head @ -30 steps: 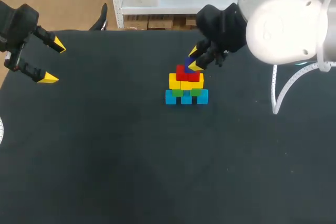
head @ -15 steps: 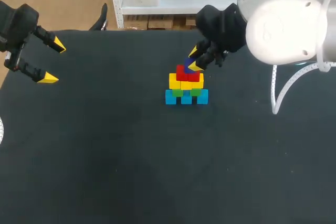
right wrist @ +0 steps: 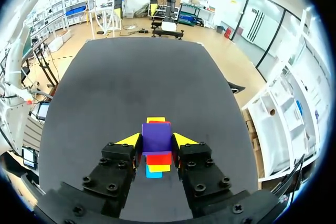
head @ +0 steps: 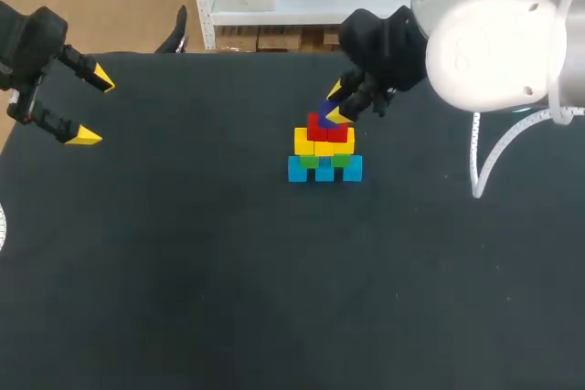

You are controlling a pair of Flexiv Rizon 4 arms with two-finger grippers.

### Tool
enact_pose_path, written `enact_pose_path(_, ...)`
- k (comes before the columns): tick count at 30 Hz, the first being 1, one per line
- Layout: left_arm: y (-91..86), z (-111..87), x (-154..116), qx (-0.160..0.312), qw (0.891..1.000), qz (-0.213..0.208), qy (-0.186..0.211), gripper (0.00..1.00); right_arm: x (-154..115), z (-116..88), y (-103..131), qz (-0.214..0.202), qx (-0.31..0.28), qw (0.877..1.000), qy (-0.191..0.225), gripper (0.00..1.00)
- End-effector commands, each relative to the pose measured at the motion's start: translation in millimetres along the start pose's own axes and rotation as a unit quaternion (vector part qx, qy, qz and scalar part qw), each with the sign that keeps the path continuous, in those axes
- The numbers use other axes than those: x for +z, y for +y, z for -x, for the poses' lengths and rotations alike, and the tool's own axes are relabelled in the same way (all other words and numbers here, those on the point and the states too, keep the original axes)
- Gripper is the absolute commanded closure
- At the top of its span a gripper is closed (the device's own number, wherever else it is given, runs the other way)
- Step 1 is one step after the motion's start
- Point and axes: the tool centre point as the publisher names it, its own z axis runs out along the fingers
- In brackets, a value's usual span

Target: Place the blue cubes, place green cubes on the blue cubes, place the yellow cubes on the green cubes, then place the red cubes on the yellow cubes, and place purple cube on the red cubes.

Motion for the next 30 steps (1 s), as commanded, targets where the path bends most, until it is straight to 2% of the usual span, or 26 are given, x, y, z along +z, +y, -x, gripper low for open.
enact_pose_path(1,0.3,-0.2,0.3,0.001,1.0,0.0,0.0,0.0,0.3,0.4,-1.4,0.002,0.0,1.0,0.0,1.0)
enact_pose_path(6,0.3,-0.2,0.3,0.001,1.0,0.0,0.0,0.0,0.6,0.5,-1.6,0.003,0.0,1.0,0.0,0.93)
enact_pose_path(8,0.3,-0.2,0.3,0.001,1.0,0.0,0.0,0.0,0.7,0.5,-1.7,0.003,0.0,1.0,0.0,0.89)
enact_pose_path(10,0.3,-0.2,0.3,0.001,1.0,0.0,0.0,0.0,0.9,0.5,-1.7,0.004,-0.001,1.0,-0.001,0.8)
enact_pose_path(15,0.3,-0.2,0.3,0.001,1.0,0.0,0.0,0.0,1.2,0.5,-1.9,0.005,-0.001,1.0,-0.001,0.73)
enact_pose_path(20,0.3,-0.2,0.3,0.001,1.0,0.0,0.0,0.0,1.5,0.2,-2.0,0.007,-0.001,1.0,-0.001,0.67)
enact_pose_path(30,0.3,-0.2,0.3,0.001,1.0,0.0,0.0,0.0,2.0,0.0,-3.4,0.009,-0.002,1.0,-0.002,0.62)
